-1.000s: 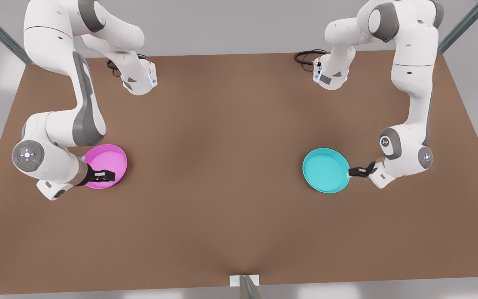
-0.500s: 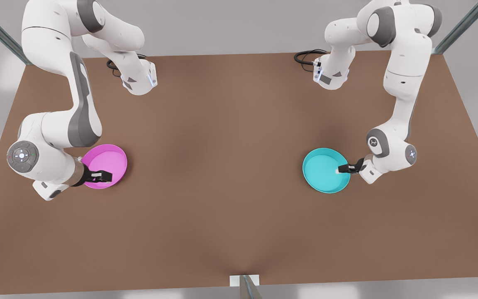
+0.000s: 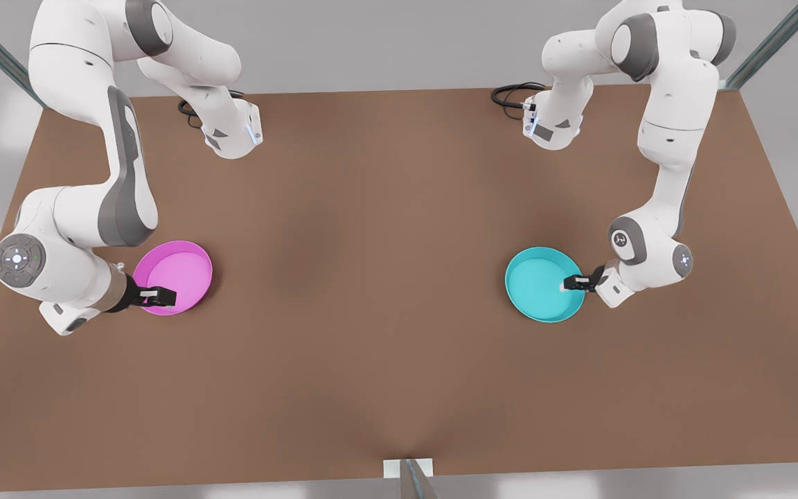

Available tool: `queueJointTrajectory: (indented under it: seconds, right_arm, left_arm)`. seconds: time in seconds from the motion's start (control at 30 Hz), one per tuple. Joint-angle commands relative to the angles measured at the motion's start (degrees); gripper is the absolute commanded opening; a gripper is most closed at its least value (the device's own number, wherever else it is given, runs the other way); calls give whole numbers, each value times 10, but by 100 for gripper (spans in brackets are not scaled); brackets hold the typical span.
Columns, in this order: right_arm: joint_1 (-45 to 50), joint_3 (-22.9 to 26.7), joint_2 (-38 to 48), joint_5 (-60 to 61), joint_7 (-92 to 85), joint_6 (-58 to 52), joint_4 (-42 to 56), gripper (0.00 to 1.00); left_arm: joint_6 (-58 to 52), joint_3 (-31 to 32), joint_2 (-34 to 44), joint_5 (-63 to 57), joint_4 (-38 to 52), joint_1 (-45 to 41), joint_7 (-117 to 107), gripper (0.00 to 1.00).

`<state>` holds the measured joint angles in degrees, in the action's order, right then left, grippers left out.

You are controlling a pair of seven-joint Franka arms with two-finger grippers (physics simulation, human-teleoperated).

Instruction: Flip the blue plate over with the left arm, and stack the pink plate on top of the blue plate with the right arm

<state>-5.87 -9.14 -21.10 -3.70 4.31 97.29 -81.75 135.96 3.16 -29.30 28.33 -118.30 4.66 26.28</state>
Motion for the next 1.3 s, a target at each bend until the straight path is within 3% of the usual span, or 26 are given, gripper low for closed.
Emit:
queueJointTrajectory:
  seconds: [0.0,0.6,0.83,1.27]
  right_arm:
    - [1,0,0,0,0,0,-1,100]
    - [-5,0,0,-4,0,-7,0,100]
    - [-13,0,0,-1,0,-8,11,100]
    - [-12,-1,-1,0,0,-8,11,100]
  left_arm:
    - [0,0,-1,0,-1,0,0,55]
    - [-3,0,-5,1,0,-8,-1,50]
    - [-3,-1,-6,1,0,-9,-1,40]
    - [-3,0,-8,1,0,-10,-4,30]
